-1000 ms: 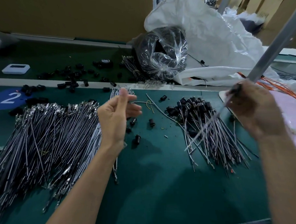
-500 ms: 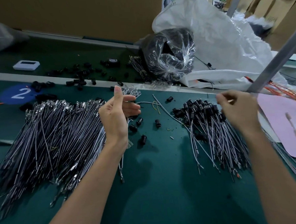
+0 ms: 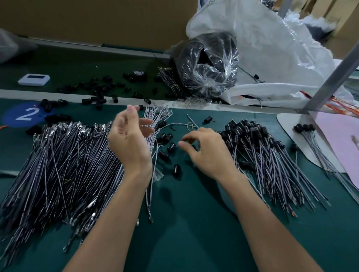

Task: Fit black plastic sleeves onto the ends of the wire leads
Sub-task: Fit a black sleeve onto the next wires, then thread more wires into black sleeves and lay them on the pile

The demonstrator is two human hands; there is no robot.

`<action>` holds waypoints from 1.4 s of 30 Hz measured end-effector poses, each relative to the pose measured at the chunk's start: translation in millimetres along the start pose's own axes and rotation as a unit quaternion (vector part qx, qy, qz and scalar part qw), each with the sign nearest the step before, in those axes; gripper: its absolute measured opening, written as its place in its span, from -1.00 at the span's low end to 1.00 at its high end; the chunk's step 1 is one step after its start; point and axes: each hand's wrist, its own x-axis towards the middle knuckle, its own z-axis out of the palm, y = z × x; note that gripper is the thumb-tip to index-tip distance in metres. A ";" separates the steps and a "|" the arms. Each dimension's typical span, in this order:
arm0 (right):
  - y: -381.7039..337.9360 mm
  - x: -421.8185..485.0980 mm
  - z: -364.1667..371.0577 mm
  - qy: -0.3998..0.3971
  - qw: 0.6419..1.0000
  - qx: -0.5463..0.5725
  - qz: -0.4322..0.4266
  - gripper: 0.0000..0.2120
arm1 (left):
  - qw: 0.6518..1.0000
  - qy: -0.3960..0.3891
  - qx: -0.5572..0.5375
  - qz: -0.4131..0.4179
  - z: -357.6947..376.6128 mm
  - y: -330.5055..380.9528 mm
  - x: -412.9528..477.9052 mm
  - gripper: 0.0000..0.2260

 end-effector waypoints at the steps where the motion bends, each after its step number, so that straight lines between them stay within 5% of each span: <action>1: -3.2 -1.7 0.8 -0.004 1.000 0.013 -0.020 -0.79 | 1.000 0.017 -0.004 -0.003 -1.1 0.4 2.0 -0.78; 5: -22.6 -9.4 3.3 -0.062 0.987 0.046 -0.140 -0.81 | 0.999 0.037 -0.009 -0.015 -2.9 -1.1 5.0 -0.76; 8: -31.2 -12.8 7.2 -0.100 0.972 -0.027 -0.210 -0.74 | 0.999 0.033 -0.008 -0.019 -2.2 -1.6 5.5 -0.72; 17: -41.5 -10.4 14.2 -0.066 0.964 -0.107 -0.233 -0.88 | 1.000 -0.001 0.008 -0.025 0.0 0.7 1.0 -0.67; 27: -34.4 -7.8 17.3 -0.090 0.950 -0.135 -0.266 -0.82 | 0.998 -0.033 0.010 -0.050 -0.6 4.5 -2.8 -0.66; 34: -12.3 -4.9 -2.7 0.086 0.973 0.168 -0.131 -0.89 | 0.991 -0.081 0.106 -0.008 -1.9 9.7 -0.4 -0.75; 37: -3.7 -5.3 -5.9 0.138 0.963 0.215 -0.082 -0.91 | 0.950 -0.134 0.280 0.048 -7.2 21.1 7.7 -0.89; 42: -0.2 -2.7 -7.3 0.124 0.939 0.321 -0.001 -0.76 | 0.766 -0.088 0.632 0.077 -40.7 43.4 38.8 -0.88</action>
